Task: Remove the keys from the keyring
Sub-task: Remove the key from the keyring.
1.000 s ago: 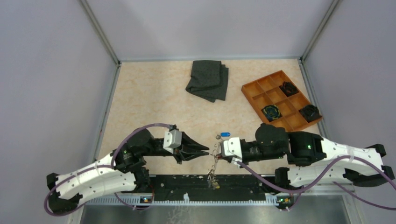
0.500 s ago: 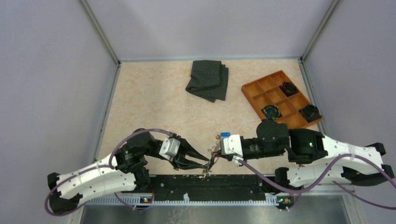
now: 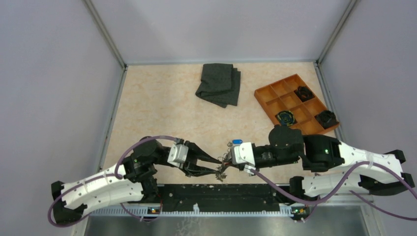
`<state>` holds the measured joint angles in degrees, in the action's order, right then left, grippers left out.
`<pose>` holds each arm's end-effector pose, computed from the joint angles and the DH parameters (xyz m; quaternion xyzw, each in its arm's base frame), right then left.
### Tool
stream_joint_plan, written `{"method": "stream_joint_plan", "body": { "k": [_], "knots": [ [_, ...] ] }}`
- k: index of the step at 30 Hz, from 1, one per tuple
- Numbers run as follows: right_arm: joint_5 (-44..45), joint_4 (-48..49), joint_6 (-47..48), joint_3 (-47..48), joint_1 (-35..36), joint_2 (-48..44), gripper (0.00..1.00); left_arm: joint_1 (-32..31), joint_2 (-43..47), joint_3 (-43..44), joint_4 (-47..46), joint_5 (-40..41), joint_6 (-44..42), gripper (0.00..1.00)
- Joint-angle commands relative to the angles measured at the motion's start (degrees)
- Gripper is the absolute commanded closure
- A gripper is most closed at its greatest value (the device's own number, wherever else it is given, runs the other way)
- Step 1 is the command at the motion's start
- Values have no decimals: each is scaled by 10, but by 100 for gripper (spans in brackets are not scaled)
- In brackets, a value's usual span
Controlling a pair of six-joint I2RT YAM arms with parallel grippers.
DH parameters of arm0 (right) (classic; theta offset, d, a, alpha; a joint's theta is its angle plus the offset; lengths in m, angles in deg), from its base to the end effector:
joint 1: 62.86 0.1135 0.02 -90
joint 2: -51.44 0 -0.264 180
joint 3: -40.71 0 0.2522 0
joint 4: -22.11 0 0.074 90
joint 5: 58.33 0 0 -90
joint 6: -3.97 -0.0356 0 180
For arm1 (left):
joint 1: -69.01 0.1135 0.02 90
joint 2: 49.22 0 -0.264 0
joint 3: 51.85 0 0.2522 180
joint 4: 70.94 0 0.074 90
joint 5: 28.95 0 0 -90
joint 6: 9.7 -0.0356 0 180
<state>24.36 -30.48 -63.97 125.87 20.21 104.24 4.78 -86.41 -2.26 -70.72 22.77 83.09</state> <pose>0.0167 0.1752 0.4210 -0.6722 0.4687 0.3348 0.4652 0.0478 -0.1498 0.3487 0.5225 0.3798 -0.5776 0.4992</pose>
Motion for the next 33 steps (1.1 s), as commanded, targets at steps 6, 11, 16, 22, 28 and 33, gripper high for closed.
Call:
{"method": "stream_joint_plan", "body": {
  "k": [6,11,16,22,28,33],
  "knots": [
    [-36,26,5,42,-3,3,100,0,12,-12,-59,17,-23,58],
    [-41,24,5,44,-3,3,100,0,4,-13,-75,-11,-23,56],
    [-45,23,6,47,-3,3,100,0,-13,-10,-85,-45,-17,56],
    [-53,22,5,47,-3,3,100,0,-19,-15,-98,-32,-14,54],
    [-51,22,5,46,-3,1,100,0,-27,-19,-118,-33,-2,54],
    [-46,35,7,41,-3,-5,100,0,-31,-31,-138,-38,7,57]
  ]
}}
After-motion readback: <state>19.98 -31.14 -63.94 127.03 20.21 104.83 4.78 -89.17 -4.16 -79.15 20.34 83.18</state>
